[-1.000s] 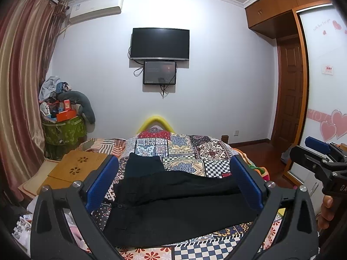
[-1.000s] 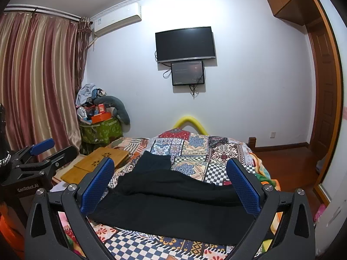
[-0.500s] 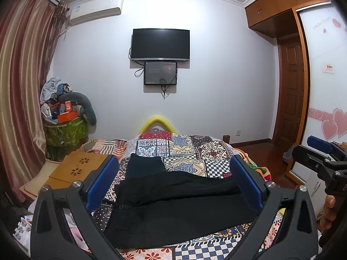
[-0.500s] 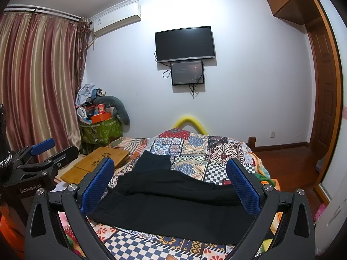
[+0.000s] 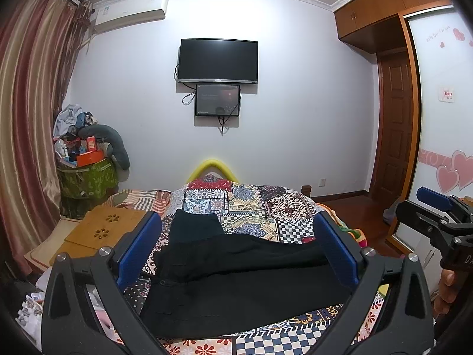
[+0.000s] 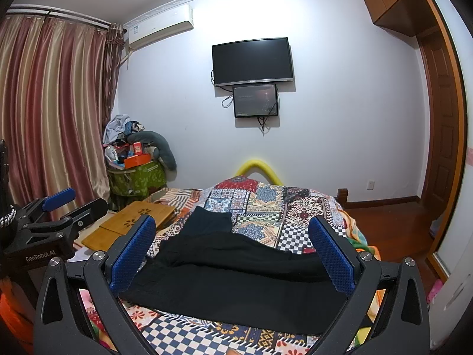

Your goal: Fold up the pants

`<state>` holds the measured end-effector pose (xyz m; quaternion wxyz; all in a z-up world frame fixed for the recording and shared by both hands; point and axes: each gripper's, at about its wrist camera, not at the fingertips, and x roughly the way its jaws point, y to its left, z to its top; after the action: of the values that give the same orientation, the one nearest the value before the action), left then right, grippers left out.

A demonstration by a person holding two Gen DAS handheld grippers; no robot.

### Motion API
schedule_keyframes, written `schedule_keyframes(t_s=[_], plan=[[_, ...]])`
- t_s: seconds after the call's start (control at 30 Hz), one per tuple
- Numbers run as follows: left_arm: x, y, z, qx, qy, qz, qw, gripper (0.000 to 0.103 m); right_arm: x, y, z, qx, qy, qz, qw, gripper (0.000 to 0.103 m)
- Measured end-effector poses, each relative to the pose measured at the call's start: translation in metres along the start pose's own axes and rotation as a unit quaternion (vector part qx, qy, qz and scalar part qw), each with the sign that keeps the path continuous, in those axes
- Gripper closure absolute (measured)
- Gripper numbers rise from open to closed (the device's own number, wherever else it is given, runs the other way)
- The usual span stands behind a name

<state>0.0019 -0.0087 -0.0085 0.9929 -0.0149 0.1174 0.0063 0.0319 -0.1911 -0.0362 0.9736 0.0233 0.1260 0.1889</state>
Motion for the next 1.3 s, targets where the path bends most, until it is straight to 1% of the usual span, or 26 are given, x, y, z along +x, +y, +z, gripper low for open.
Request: schedule_keyframes(t_s=[0.93, 1.07, 1.17, 1.3], plan=[[0.003, 0.001, -0.003, -0.001, 0.003, -0.005, 1.0000, 0.000, 0.005, 0.000, -0.002, -0.002, 0.005, -0.003, 1.000, 0.000], [0.013, 0.005, -0.004, -0.004, 0.009, -0.008, 0.9999, 0.000, 0.012, -0.001, -0.004, -0.001, 0.011, -0.013, 1.000, 0.000], [0.029, 0.012, -0.004, -0.003, 0.020, -0.013, 0.9997, 0.000, 0.025, -0.005, -0.006, 0.004, 0.022, -0.016, 1.000, 0.000], [0.060, 0.026, -0.007, -0.001, 0.038, 0.005, 0.9992, 0.000, 0.052, -0.011, -0.012, 0.005, 0.045, -0.017, 0.999, 0.000]])
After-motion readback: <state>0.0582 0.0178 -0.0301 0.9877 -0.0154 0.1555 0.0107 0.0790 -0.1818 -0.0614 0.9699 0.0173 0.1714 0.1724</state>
